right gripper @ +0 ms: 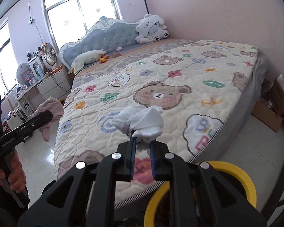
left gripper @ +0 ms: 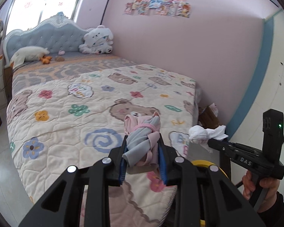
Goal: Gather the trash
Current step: 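Carry the cloth bundle and white tissue over the yellow bin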
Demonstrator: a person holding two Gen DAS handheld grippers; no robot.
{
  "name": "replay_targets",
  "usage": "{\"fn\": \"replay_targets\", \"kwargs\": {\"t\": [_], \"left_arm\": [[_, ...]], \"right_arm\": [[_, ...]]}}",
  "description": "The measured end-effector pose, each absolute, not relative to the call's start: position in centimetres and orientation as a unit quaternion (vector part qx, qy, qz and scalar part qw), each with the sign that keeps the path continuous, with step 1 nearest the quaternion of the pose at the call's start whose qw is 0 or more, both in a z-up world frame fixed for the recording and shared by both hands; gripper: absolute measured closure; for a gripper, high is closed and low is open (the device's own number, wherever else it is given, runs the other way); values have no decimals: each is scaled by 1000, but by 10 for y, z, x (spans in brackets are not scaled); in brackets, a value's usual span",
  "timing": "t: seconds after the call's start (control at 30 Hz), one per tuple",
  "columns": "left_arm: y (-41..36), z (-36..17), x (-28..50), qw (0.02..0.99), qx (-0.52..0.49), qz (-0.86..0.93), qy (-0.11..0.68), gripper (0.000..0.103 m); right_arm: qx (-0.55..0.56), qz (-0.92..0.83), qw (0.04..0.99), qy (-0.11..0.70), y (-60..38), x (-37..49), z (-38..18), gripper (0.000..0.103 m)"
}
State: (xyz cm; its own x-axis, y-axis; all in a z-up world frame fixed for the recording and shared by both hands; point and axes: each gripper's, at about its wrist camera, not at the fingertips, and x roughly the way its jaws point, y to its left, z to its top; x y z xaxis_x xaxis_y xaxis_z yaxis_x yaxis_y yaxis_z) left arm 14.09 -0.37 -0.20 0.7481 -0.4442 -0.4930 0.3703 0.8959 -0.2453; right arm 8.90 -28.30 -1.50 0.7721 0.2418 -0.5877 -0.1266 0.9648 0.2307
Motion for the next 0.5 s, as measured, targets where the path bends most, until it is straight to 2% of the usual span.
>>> {"fn": "replay_targets", "kwargs": {"t": [0.27, 0.5], "left_arm": [[-46, 3, 113, 927, -38, -257, 269, 77], [-91, -19, 105, 908, -20, -295, 297, 77]], "right_arm": [[95, 76, 940, 318, -313, 48, -14, 90], [103, 39, 938, 330, -347, 19, -24, 90]]}}
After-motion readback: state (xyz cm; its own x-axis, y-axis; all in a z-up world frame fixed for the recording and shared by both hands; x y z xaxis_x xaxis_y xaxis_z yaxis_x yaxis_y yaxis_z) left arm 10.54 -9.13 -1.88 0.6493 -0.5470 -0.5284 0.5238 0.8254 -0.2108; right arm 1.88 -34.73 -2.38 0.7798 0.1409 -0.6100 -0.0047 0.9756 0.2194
